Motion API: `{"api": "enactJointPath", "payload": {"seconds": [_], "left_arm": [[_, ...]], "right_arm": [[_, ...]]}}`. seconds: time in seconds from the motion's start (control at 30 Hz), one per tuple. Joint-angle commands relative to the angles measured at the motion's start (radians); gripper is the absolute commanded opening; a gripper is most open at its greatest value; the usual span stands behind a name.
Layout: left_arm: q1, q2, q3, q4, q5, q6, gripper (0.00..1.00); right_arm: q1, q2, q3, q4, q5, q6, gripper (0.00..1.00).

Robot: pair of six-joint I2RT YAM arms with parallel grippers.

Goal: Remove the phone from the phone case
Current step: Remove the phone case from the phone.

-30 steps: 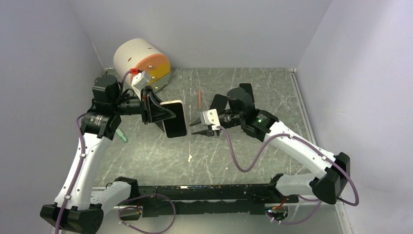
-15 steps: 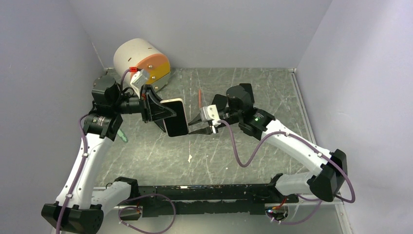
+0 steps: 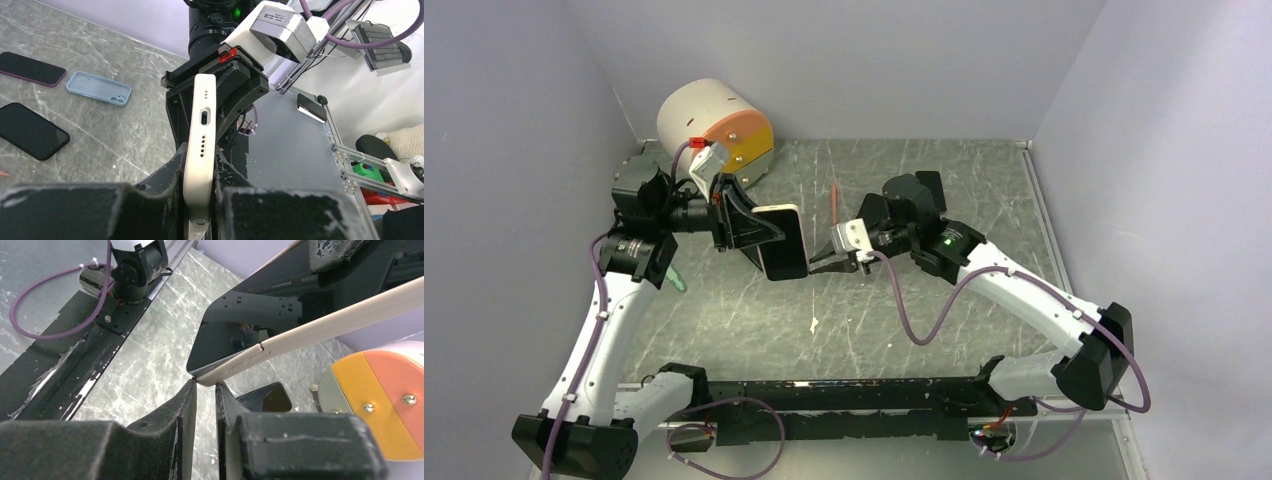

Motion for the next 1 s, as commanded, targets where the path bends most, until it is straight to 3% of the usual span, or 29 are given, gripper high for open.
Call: {"api": "enactJointPath", "payload": {"seconds": [0.0, 0.2, 0.53, 0.8, 0.97], "left_arm": [[-0.019, -0.014, 0.028, 0.063, 0.122, -0.094, 0.03], [-0.028, -0.026, -0.020, 0.216, 0.117, -0.199, 0.02], [-0.028, -0.025, -0.080, 0.462, 0.107, -0.383, 0.02], [-0.028, -0.025, -0.089, 0.398, 0.070, -0.340, 0.03], [-0.028, -0.048, -0.122, 0.344, -0.056, -0.290, 0.03]], "right_arm": [[-0.003, 0.036, 0.029, 0.077, 0.083, -0.037, 0.16], [-0.003, 0.042, -0.046, 0.320, 0.145, 0.130, 0.16], [-0.007, 0.042, -0.129, 0.511, 0.379, 0.264, 0.17], [-0.022, 0.015, -0.172, 0.615, 0.430, 0.359, 0.18], [-0.029, 0.001, -0.183, 0.660, 0.499, 0.478, 0.22]]}}
